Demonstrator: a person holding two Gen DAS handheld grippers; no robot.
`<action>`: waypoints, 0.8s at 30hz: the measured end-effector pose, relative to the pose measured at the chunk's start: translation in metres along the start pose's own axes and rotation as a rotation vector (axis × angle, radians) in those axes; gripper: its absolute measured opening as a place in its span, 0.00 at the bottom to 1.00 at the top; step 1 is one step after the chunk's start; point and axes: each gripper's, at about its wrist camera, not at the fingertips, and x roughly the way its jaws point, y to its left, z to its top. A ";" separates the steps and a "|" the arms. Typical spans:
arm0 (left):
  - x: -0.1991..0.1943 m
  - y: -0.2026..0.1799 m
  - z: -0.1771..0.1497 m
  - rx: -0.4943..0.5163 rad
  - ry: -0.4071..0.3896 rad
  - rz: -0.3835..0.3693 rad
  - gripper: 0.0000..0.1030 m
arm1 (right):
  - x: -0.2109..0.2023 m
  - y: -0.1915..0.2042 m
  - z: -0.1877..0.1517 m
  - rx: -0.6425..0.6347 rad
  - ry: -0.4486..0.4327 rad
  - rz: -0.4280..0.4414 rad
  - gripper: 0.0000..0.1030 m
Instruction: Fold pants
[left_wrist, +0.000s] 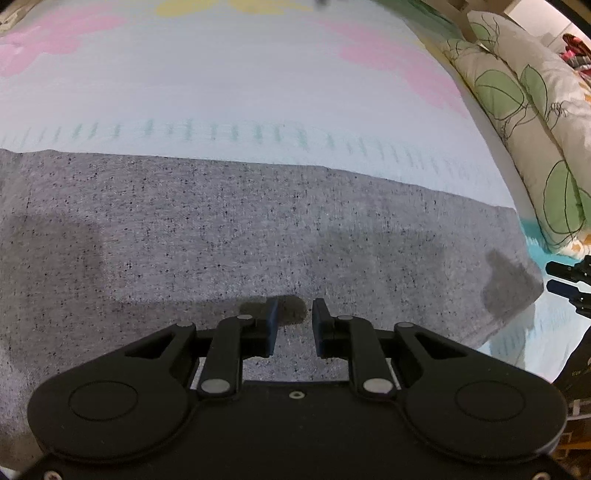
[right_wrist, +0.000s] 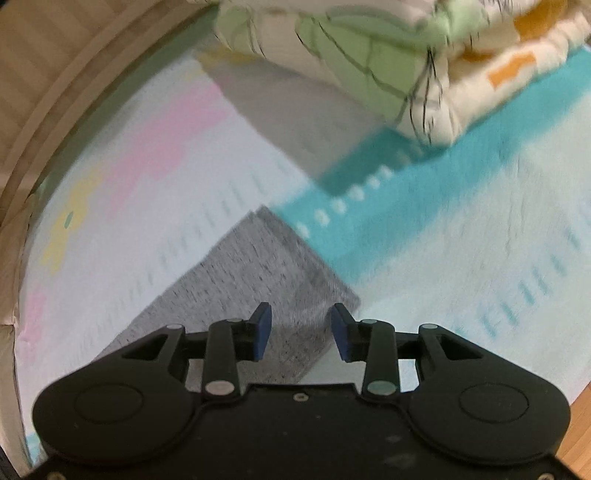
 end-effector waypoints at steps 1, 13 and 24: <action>0.000 0.000 0.000 -0.001 0.001 -0.003 0.25 | -0.002 0.002 0.002 0.001 -0.001 0.001 0.38; 0.006 -0.011 -0.003 0.025 0.012 -0.024 0.25 | 0.042 -0.023 -0.004 0.180 -0.002 0.069 0.42; 0.011 -0.043 0.033 -0.008 -0.091 -0.020 0.12 | 0.038 0.035 0.004 -0.075 -0.067 0.023 0.10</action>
